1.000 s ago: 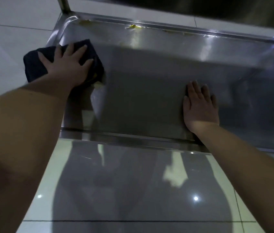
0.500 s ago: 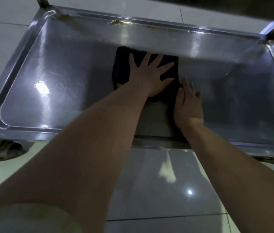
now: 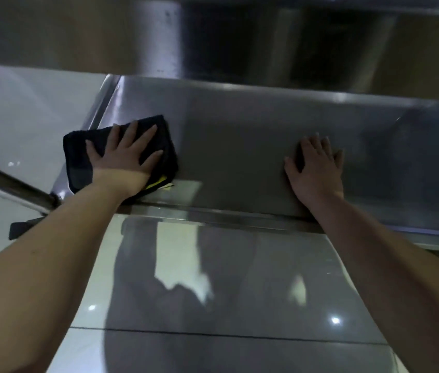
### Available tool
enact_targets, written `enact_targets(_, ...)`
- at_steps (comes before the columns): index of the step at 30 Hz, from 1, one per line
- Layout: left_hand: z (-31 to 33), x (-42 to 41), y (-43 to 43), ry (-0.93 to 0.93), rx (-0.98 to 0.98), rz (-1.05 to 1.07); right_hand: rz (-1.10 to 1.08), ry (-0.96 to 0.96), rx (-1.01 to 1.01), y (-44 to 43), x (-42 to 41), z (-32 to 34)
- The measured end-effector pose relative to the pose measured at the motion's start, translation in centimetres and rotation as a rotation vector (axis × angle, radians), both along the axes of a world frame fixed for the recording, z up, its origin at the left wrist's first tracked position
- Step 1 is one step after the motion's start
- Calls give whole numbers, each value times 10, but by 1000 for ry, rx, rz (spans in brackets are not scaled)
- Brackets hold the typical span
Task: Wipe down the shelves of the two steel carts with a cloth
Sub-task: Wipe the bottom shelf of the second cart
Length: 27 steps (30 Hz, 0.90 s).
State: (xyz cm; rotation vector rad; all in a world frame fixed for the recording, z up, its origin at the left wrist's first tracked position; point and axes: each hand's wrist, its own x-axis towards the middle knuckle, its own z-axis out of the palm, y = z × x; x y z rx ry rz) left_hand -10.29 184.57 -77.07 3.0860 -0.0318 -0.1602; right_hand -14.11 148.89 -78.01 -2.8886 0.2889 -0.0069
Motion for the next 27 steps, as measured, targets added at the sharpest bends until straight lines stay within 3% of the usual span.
enact_targets(8,0,-6,-7,25,5,56,87,228,-119,3,-19,8)
enact_targets(13,3,-19,-44,25,-24,61,221,122,-192,2,-69,1)
enact_targets(15,2,-33,-83,10,-27,-72,186,19,-61,2,-71,0)
enact_targets(20,-2,-78,-204,32,-44,-386,-4,-286,634,-2,-82,5)
enact_targets(24,-3,-110,-262,105,8,-434,-237,-261,978,-18,-78,14)
enact_targets(25,-1,-113,-264,127,-2,-430,-263,-226,1009,-23,-77,15)
enact_targets(27,5,-115,-260,180,-27,-451,-171,-160,858,-31,-77,16)
